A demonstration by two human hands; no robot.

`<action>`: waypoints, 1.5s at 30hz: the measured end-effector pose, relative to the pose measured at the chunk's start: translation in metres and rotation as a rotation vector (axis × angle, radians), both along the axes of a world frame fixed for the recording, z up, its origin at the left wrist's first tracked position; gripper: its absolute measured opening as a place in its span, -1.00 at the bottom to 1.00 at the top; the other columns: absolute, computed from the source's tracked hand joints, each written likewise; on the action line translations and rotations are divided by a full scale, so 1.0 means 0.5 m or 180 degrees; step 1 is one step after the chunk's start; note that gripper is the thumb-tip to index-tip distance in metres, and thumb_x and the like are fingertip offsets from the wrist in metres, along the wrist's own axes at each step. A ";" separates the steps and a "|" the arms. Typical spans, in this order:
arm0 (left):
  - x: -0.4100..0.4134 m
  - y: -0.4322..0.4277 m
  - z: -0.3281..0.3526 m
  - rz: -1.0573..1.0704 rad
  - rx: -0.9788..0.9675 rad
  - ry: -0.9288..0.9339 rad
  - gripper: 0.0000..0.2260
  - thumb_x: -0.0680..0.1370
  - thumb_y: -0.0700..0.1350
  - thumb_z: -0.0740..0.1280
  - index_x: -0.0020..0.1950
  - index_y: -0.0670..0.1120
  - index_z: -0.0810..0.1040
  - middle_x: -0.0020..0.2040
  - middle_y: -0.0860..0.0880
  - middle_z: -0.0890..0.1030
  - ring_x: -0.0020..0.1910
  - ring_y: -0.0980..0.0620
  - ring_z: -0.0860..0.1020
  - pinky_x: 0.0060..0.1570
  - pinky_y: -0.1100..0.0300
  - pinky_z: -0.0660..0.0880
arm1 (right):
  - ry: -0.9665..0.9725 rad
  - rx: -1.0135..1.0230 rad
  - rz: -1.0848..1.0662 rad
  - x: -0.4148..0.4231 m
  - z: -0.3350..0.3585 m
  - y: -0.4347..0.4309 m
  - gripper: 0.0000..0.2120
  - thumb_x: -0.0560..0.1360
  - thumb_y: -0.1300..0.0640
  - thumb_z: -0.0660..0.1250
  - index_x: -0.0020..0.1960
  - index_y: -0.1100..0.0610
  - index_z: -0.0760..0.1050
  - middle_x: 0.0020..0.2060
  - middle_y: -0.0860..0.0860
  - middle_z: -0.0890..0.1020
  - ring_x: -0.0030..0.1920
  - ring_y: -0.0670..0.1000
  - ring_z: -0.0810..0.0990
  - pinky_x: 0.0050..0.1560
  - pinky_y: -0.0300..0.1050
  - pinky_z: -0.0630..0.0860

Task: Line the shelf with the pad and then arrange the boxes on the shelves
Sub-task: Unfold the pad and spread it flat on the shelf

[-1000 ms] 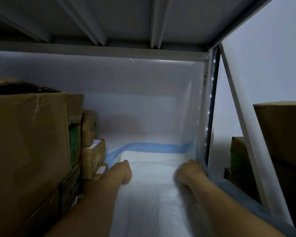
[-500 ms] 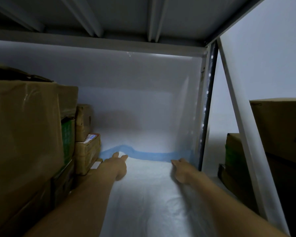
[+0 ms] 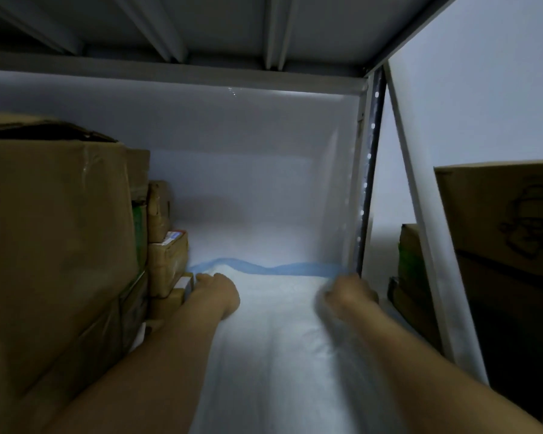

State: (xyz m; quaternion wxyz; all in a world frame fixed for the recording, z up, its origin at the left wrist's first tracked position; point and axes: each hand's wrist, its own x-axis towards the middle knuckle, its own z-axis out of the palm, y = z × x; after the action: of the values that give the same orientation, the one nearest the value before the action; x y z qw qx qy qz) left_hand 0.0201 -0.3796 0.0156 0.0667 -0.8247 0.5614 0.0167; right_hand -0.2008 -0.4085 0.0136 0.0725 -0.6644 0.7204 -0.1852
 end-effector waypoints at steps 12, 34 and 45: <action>-0.046 0.306 -0.004 -0.0688 -0.0133 0.0263 -0.50 0.53 0.04 0.20 0.43 -0.14 0.33 0.44 -0.21 0.30 0.39 -0.23 0.32 0.36 -0.05 0.31 | 0.1219 -0.0437 0.0101 -0.053 -0.040 0.325 -0.54 0.60 0.03 0.09 0.47 0.13 0.23 0.42 0.11 0.29 0.43 0.16 0.22 0.45 0.11 0.17; -0.059 0.635 -0.026 -0.1803 -0.0180 0.0920 -0.56 0.40 0.08 0.43 0.27 0.20 0.48 0.30 0.15 0.46 0.35 0.02 0.34 0.37 -0.30 0.00 | 0.0195 0.1226 0.1455 -0.149 0.004 0.630 -0.41 0.38 -0.11 0.46 0.38 -0.10 0.40 0.42 -0.07 0.35 0.44 0.03 0.26 0.46 -0.03 0.07; -0.097 0.639 0.004 -0.1615 -0.1303 0.1615 -0.74 0.48 -0.27 0.24 -0.01 -0.03 0.68 -0.07 -0.10 0.64 0.00 -0.12 0.54 0.01 0.06 0.45 | 0.0660 -0.0754 0.0811 -0.157 -0.006 0.647 -0.78 0.54 0.26 0.18 0.06 0.12 0.58 -0.06 0.13 0.64 -0.06 0.17 0.59 0.00 0.06 0.56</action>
State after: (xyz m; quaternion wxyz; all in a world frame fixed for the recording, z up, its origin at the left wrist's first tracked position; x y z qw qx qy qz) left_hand -0.0286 -0.0602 0.0174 -0.2373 -0.6261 0.7372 0.0906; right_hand -0.2794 -0.0852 0.0105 -0.0579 -0.7696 0.6073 -0.1887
